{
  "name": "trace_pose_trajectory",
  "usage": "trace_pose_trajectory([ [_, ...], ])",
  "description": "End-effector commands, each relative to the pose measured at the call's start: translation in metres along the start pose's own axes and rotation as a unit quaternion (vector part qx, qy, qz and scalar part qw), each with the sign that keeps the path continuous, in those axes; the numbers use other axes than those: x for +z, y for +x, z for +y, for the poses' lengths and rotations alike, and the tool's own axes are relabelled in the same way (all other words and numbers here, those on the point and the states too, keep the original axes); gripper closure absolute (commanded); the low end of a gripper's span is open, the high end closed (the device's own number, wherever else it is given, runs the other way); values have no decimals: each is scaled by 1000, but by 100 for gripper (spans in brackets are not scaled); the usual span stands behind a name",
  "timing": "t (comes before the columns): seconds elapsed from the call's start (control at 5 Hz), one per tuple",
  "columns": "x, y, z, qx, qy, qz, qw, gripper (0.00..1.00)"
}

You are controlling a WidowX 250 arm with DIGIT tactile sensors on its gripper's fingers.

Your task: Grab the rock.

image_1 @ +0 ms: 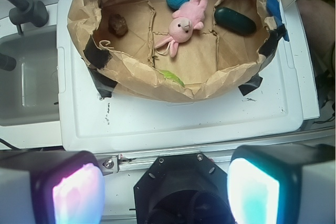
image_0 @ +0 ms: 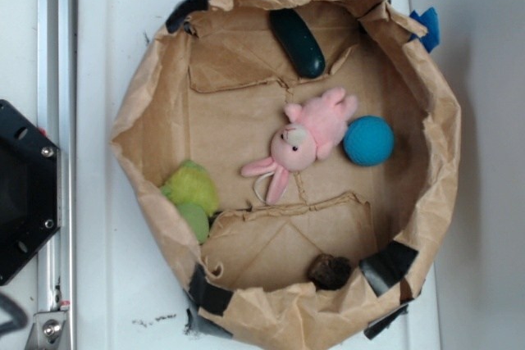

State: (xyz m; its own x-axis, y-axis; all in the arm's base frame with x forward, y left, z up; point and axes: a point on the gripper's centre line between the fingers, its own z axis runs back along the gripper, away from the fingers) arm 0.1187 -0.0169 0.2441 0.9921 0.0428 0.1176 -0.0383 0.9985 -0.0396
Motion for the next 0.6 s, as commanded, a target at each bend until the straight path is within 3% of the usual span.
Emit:
trace_pose_trajectory([
  [0.0,0,0,0,0,0,0,1000,0],
  [0.4,-15,92,29,-8,16,-27,999,0],
])
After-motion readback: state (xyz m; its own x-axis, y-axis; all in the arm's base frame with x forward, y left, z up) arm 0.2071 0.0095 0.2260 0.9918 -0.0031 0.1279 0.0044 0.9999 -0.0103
